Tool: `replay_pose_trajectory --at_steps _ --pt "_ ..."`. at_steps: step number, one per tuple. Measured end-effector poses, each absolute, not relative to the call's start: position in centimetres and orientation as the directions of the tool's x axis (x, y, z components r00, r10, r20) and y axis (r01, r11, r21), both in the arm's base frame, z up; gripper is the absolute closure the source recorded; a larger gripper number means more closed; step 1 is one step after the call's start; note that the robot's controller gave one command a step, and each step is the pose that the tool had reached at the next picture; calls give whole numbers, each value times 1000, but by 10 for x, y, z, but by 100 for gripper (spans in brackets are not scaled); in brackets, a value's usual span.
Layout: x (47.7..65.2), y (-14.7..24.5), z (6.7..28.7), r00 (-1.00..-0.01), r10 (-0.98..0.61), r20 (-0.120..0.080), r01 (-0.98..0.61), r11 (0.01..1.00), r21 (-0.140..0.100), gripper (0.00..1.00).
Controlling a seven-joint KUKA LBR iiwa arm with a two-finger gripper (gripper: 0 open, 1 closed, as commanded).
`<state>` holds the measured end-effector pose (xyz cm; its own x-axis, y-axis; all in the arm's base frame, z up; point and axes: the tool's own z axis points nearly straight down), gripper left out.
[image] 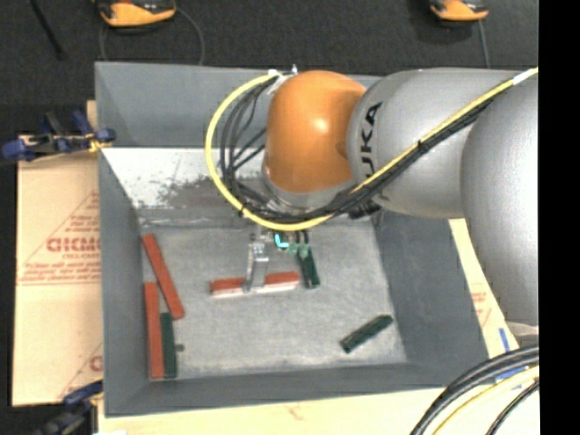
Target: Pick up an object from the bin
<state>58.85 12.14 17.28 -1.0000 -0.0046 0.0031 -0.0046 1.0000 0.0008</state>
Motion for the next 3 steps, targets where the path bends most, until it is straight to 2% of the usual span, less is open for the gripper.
replay_pose_trajectory --at_steps 1,2,3 --pt "582 112 66 -998 -58 3 -58 998 -1 0" --pt "584 113 71 -998 -55 -5 -55 998 1 100" --pt "611 131 214 -843 -538 -10 -538 843 -4 100"
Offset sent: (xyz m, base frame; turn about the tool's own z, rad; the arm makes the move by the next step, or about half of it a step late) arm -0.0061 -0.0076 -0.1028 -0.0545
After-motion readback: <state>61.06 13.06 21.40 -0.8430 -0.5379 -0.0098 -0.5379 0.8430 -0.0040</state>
